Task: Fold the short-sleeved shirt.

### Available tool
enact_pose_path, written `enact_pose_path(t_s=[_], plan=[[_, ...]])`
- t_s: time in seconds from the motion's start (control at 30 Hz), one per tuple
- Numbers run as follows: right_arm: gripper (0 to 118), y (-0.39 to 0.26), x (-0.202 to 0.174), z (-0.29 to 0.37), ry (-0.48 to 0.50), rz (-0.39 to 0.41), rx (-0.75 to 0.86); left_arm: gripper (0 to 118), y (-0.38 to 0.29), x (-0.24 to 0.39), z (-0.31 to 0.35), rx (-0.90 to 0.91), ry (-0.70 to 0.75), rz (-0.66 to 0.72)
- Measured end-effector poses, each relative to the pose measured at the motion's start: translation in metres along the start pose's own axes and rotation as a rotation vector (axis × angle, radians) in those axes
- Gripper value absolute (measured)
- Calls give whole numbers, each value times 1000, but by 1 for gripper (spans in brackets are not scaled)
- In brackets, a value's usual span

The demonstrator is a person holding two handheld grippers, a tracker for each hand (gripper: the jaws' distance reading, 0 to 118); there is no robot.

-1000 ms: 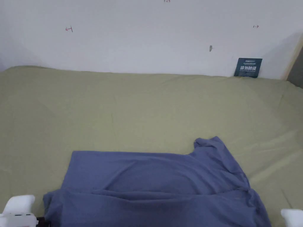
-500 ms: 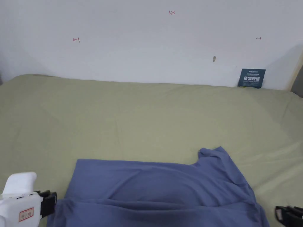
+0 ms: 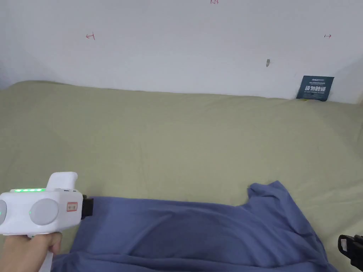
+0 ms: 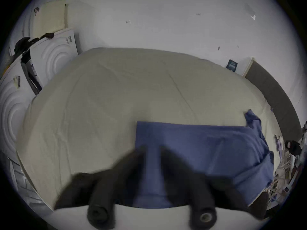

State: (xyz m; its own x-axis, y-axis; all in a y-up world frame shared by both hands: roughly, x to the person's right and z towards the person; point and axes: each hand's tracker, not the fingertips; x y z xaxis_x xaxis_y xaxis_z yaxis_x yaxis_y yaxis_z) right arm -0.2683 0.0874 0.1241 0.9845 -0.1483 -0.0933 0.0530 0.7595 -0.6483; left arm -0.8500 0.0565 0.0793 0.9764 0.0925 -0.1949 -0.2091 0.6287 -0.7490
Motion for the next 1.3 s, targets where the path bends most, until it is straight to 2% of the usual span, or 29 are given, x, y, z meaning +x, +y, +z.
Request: enact_pose_path(t_s=[0.03,0.1,0.13,0.2,0.4,0.43,0.5,0.53,0.57,0.63,0.73,0.8,0.83,0.87,0.9,0.93,1.03,1.1,1.2,1.23,1.27,1.3], plan=[[1,1,0,-6,-3,4,-11,118,6,0,-13,-28,6,5],[1,4,2,-18,-12,10,-26,114,11,-5,-42,-86,33,26],[1,5,2,-24,-15,13,-32,114,18,-7,-47,-59,27,21],[1,6,1,-33,-18,20,-49,114,21,0,-60,-141,54,28],[1,12,9,-66,-23,45,-105,112,15,-5,-97,-171,83,18],[1,13,9,-69,-22,53,-114,104,14,-4,-93,-156,90,10],[1,15,13,-79,-21,67,-134,72,15,-1,-82,-122,104,-37],[1,16,15,-84,-21,69,-136,32,16,-1,-76,-98,68,-56],[1,19,16,-90,-17,66,-146,0,17,-3,-76,-110,19,-51],[1,24,17,-101,-19,67,-164,0,17,-3,-75,-116,-5,-25],[1,34,21,-121,-19,84,-200,0,15,4,-76,-116,27,-69],[5,42,25,-139,-11,85,-233,0,15,2,-77,-124,16,-36],[33,47,28,-150,-7,82,-261,0,16,-2,-81,-136,5,-14],[71,52,31,-161,31,71,-313,0,17,-3,-81,-137,2,-5],[102,56,35,-171,49,47,-351,0,17,-3,-82,-137,1,-5],[116,58,38,-184,47,35,-401,0,17,-3,-82,-139,1,-7],[116,61,43,-204,32,44,-417,0,16,1,-83,-143,9,-25],[115,58,43,-212,0,76,-451,0,14,4,-83,-141,13,-30],[109,52,45,-218,-12,96,-470,0,12,6,-84,-141,15,-25],[99,51,47,-216,-16,94,-460,0,13,4,-83,-143,13,-24],[73,50,48,-214,-41,95,-440,0,13,5,-83,-143,13,-25],[60,50,51,-210,-100,136,-412,0,13,5,-82,-143,12,-25]])
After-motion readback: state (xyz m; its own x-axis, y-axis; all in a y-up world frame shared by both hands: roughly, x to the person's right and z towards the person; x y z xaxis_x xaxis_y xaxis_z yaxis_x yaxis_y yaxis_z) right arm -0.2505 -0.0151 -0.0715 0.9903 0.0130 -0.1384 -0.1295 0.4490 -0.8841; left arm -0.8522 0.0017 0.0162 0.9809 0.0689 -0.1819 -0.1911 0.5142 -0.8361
